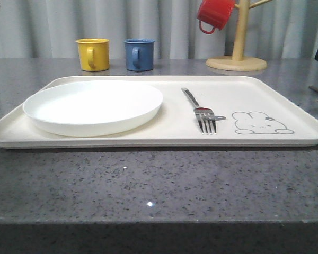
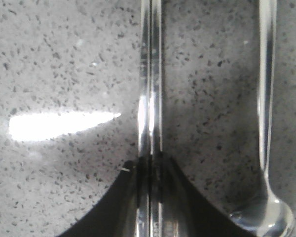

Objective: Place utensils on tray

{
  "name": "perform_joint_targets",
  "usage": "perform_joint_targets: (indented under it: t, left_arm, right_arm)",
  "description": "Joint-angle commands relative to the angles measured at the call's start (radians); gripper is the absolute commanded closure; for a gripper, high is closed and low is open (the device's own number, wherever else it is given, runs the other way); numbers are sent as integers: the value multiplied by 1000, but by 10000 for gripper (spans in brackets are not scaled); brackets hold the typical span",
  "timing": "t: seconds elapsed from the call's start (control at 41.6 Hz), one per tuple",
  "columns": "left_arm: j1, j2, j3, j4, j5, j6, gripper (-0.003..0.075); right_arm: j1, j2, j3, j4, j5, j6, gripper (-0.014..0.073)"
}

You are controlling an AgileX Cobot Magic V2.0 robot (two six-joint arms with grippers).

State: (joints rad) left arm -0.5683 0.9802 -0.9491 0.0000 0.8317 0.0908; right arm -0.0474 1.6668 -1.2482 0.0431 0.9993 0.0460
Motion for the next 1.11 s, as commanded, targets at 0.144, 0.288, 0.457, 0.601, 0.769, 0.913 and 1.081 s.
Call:
perform_joint_targets:
  t: [0.144,0.288,0.457,0.601,0.769,0.913,1.081]
  left_arm:
    - [-7,-8,-24,0,-69,-9,351]
    - [-7,-8,-24,0,-69,-9,351]
    - [-7,-8,-24,0,-69,-9,351]
    - [-7,-8,-24,0,-69,-9,351]
    - [-7,-8,-24,0,-69,-9,351]
    - [-7,-8,-24,0,-69,-9,351]
    - [-7,-8,-24,0,-69,-9,351]
  right_arm:
    - [27,-73,-23,24,20,-13,578]
    - [112,-136,-23,61,41,-13,578]
    - [210,-154,-23,181,41,-13,578]
    - [259,-137,-23,271,9,-13,578]
    - [269,-91,-23,371,-50,-12,578]
    - [269,-50,-23,431,-89,-12,578]
    - [270,-15,-23,484,-98,-12,547]
